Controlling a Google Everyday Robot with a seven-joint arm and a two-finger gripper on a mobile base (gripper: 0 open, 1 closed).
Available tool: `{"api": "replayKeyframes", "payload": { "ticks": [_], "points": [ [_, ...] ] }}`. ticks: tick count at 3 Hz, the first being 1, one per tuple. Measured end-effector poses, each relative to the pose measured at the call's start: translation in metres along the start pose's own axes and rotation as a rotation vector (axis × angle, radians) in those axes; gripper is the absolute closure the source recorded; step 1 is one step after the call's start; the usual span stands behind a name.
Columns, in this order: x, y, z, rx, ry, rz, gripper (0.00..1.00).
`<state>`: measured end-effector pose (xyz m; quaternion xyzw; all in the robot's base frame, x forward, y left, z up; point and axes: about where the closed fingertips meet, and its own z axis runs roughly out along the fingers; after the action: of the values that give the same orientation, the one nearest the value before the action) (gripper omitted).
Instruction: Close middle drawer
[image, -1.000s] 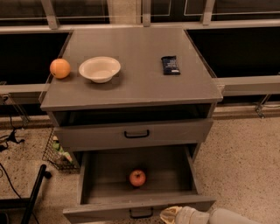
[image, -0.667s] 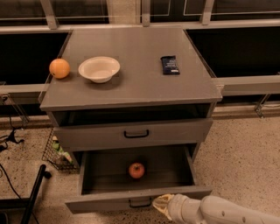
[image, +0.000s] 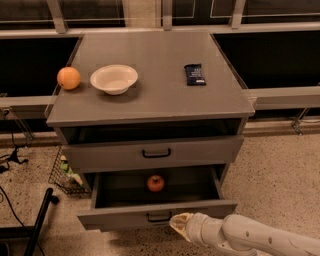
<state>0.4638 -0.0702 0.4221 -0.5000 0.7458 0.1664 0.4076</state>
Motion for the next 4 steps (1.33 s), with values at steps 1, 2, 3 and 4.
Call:
{"api": "replayKeyframes", "payload": {
  "ticks": [1, 2, 3, 4],
  "points": [
    [-0.003, -0.009, 0.006, 0.007, -0.005, -0.040, 1.00],
    [-0.002, -0.024, 0.009, 0.018, -0.002, -0.077, 1.00],
    [0.007, -0.054, 0.008, 0.042, 0.020, -0.106, 1.00],
    [0.019, -0.084, 0.011, 0.072, 0.036, -0.127, 1.00]
  ]
}}
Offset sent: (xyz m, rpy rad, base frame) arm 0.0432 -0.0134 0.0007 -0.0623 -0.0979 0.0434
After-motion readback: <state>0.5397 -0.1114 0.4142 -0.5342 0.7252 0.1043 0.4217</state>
